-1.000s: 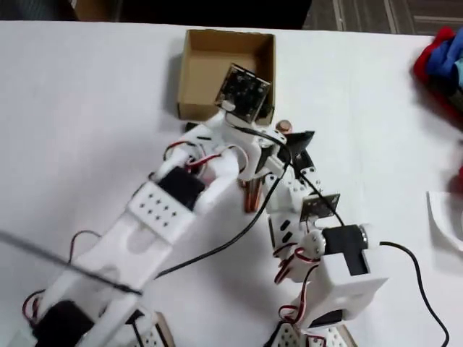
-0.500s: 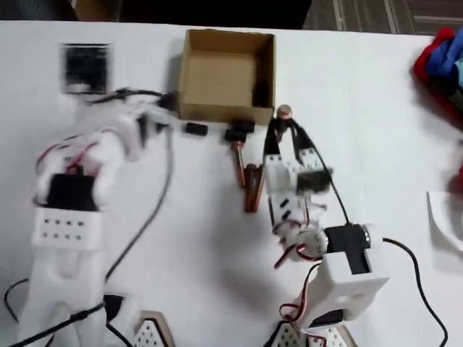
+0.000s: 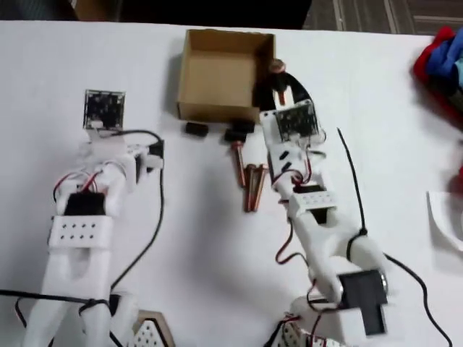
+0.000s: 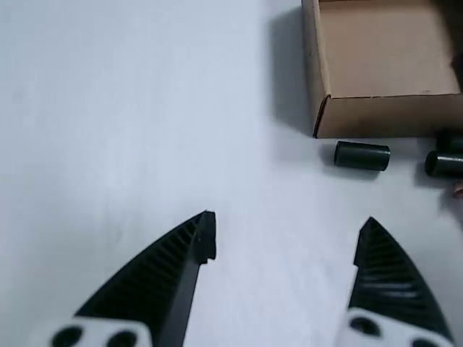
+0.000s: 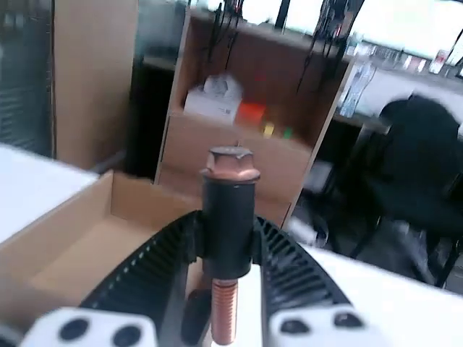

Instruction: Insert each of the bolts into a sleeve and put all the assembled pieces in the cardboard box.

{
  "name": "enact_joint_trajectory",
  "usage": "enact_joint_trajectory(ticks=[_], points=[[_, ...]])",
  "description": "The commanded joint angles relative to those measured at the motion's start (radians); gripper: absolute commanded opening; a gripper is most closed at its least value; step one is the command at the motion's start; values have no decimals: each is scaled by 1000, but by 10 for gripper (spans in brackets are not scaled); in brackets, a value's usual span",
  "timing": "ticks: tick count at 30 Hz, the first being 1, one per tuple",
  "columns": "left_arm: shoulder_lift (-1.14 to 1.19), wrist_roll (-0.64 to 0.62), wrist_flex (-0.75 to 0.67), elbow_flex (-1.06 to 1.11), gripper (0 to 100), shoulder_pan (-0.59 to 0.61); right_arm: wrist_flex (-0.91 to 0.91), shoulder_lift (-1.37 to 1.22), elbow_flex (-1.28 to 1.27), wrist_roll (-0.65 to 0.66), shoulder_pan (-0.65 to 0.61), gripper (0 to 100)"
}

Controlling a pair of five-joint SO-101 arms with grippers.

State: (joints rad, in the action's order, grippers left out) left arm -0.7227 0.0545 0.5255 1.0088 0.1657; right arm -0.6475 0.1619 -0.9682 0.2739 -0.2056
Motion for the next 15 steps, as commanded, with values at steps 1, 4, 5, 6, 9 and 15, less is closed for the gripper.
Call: enact_joint_trajectory(ticks=[1,4,5,6,9,15], points=[[-21,12,-104,38,317,12,234,137,55,6,-18,22],[-20,12,-133,82,317,6,435,197,54,-80,-10,22],[-20,11,-144,97,317,6,521,222,44,-110,2,22],[-20,11,-157,111,317,6,615,248,35,-129,18,22],[-20,11,-186,145,317,6,881,329,48,-140,27,22],[-20,11,-189,170,317,6,1118,320,311,-147,-39,22]])
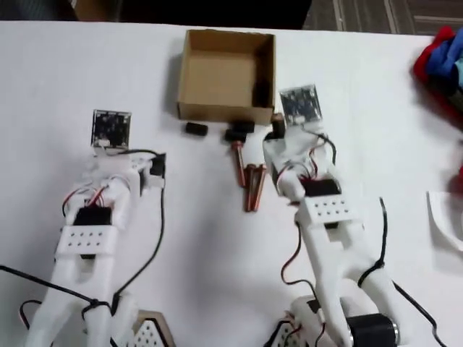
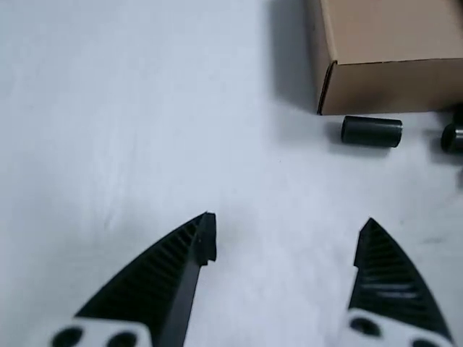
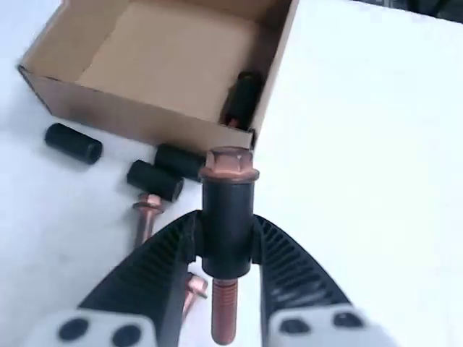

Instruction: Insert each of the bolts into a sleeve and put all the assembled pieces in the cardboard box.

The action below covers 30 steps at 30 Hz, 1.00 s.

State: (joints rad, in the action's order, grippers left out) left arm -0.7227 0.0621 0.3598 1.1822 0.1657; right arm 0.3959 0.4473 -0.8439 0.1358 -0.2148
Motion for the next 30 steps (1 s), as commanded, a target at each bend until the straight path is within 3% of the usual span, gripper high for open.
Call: enact_joint_trajectory(ticks=[1,11,16,21,25,30], points=[[-20,3,-25,-7,317,6,97,1,249,-9,-41,22],[-20,5,-189,96,316,6,532,-668,1143,-5,-64,22],[-20,9,-189,101,316,11,762,-1044,1734,-11,-61,22],[-18,11,-187,102,316,12,846,-1366,2217,-94,-65,22],[-18,12,-193,117,316,12,820,-1538,2364,-153,-64,22],[-18,12,-193,119,316,12,768,-1601,2371,-158,-62,22]])
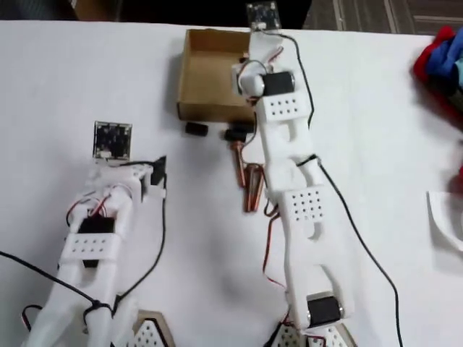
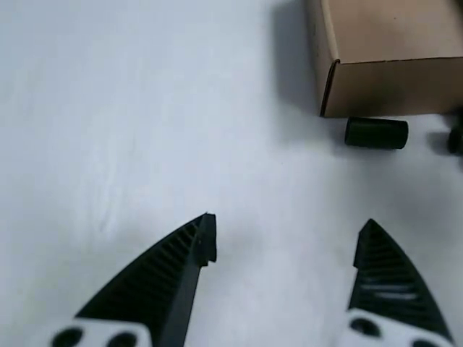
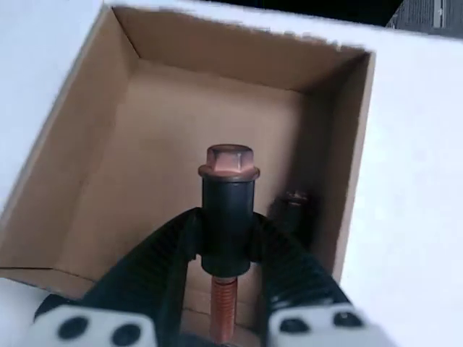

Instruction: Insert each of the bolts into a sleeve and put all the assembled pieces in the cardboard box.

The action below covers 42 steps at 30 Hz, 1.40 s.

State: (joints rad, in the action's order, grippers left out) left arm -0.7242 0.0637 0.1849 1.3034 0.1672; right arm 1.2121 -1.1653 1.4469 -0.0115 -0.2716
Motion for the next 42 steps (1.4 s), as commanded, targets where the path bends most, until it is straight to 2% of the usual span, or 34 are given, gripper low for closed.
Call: enact_joint_trajectory(ticks=[1,15,42], points=[[-17,11,-18,-2,316,11,-61,7,80,-11,-5,22],[-17,11,-18,-1,316,8,-163,2,-75,-11,-7,22],[-17,11,-18,-1,316,8,-189,-70,-80,-5,10,22]])
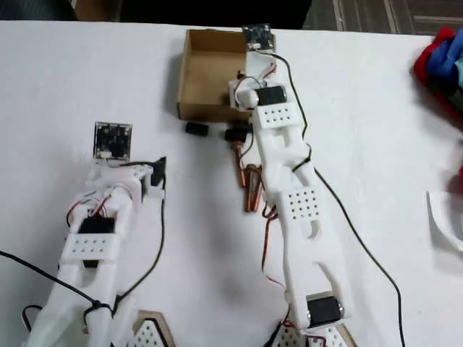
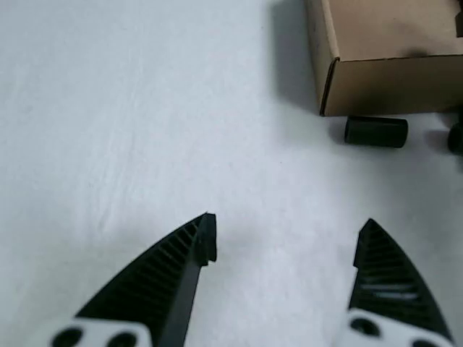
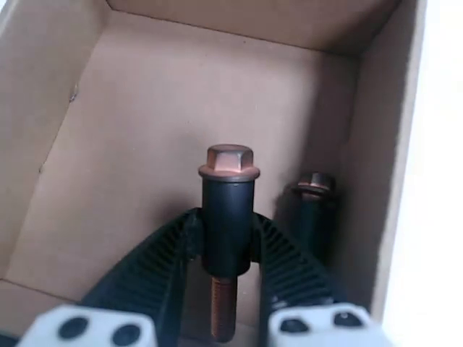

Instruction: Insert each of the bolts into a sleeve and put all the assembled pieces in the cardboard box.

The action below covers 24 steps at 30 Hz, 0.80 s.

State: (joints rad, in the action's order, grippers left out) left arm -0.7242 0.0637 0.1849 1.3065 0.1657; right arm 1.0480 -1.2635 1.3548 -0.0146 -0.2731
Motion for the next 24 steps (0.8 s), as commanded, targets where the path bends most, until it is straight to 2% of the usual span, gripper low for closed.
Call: enact_joint_trajectory(ticks=[1,13,19,24], points=[[-17,11,-18,-4,316,9,-25,28,12,-2,12,23],[-17,11,-18,-5,316,9,-19,27,11,-2,13,26],[-17,11,-18,-5,316,11,-19,33,12,-2,13,128],[-17,11,-18,-5,316,11,-19,33,12,-2,13,119]])
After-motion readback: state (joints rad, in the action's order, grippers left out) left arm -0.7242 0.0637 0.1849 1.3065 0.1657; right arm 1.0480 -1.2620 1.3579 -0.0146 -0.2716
